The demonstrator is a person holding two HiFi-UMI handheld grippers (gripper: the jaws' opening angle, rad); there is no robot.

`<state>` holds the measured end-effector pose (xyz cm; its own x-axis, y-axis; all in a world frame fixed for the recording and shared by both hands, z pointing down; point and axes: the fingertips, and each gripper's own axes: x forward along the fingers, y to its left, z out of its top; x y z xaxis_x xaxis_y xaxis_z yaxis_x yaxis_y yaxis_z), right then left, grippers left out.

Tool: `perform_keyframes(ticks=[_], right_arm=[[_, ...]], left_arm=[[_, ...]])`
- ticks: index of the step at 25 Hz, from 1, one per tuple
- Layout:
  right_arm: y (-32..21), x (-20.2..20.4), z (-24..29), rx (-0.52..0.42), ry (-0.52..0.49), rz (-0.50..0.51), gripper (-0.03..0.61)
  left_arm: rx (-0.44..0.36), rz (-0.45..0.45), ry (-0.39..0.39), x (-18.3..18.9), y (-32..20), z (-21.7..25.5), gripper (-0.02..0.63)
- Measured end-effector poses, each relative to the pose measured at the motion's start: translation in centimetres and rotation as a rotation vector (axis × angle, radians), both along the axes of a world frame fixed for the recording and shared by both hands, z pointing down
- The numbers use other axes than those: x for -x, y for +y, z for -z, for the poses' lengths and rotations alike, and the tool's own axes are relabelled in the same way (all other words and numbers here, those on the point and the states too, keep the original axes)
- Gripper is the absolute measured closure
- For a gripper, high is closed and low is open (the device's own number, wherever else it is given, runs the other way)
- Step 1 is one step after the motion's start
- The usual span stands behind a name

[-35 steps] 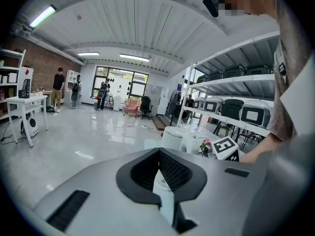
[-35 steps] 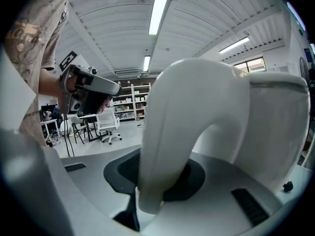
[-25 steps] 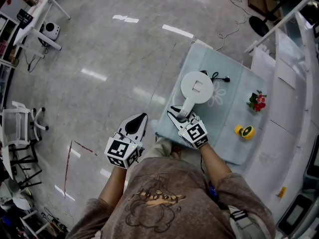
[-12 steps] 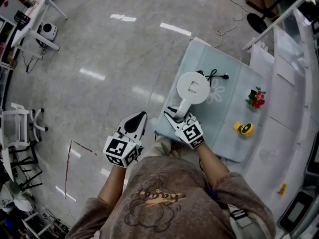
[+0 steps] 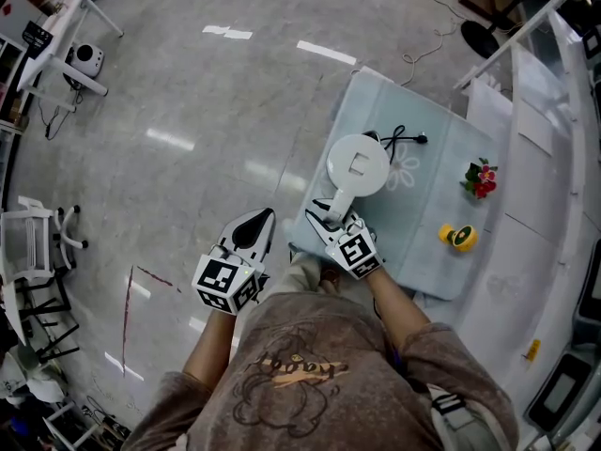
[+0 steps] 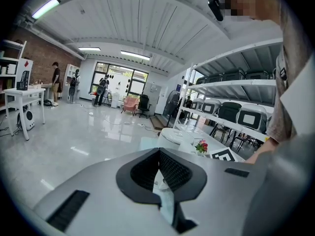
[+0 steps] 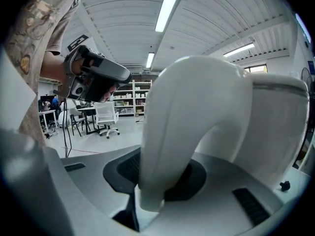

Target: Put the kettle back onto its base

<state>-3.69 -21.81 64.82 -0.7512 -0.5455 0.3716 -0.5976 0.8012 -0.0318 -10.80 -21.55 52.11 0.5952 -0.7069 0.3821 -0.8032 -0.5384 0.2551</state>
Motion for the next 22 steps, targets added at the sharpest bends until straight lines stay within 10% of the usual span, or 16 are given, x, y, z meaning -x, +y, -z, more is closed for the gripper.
perform_keyframes(ticks=[22], right_arm=[[1.8, -2.6, 0.7, 0.030, 0.038, -0.079, 0.406]], left_arm=[[0.002, -0.024, 0.026, -1.6, 2.8, 0.6, 0.592]])
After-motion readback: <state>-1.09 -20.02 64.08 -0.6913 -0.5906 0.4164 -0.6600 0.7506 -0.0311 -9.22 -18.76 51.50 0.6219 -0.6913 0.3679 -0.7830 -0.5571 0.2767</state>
